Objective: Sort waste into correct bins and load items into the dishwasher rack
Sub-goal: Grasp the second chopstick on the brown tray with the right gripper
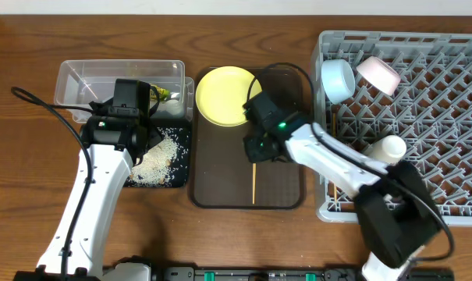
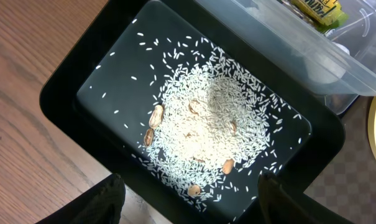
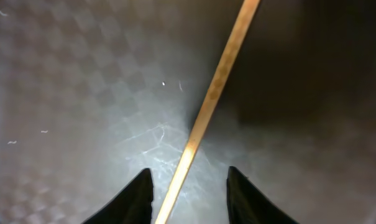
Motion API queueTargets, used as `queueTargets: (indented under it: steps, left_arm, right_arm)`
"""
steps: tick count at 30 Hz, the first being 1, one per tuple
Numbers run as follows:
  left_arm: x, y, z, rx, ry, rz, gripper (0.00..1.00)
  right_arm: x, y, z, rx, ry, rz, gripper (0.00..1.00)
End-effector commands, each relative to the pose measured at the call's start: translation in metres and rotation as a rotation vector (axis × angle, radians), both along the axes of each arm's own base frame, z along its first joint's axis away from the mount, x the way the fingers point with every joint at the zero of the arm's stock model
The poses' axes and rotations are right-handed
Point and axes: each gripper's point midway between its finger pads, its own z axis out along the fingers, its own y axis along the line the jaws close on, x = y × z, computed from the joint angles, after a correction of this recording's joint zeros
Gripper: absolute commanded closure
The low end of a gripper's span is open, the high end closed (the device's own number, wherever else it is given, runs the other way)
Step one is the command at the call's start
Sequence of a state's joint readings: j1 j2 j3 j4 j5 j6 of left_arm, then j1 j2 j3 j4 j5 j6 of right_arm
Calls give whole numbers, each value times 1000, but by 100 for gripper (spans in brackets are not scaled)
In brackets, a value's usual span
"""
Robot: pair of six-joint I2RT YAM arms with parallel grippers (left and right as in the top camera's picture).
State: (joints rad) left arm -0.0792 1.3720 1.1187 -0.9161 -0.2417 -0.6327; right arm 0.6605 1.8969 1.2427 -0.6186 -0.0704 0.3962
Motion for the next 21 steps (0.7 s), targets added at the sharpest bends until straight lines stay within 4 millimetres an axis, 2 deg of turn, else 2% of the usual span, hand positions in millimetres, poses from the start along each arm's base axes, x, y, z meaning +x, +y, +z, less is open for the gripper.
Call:
queueTargets:
  steps: [1,7,10,13,18,21]
  left_arm:
    - [0,2,1,-1,-6,21,28]
    - [0,2,1,-1,-6,21,29]
    - [0,2,1,-1,-6,21,29]
    - [0,2,1,-1,-6,21,29]
    - [0,2,1,-1,-6,21,29]
    - [0,2,1,-1,-6,21,28]
  right_arm:
    - [0,4,-14,-13,26,-81,70]
    - [1,-6,-36,-80,40,-129,73]
    - [-3,-20,-41,-146,52,-176,89]
    - [-6,-26,-41,-165,62,-206,99]
    - [-1,-32,-24,-149,45,-220,99]
    - [9,-41,4,-111,2,-237,99]
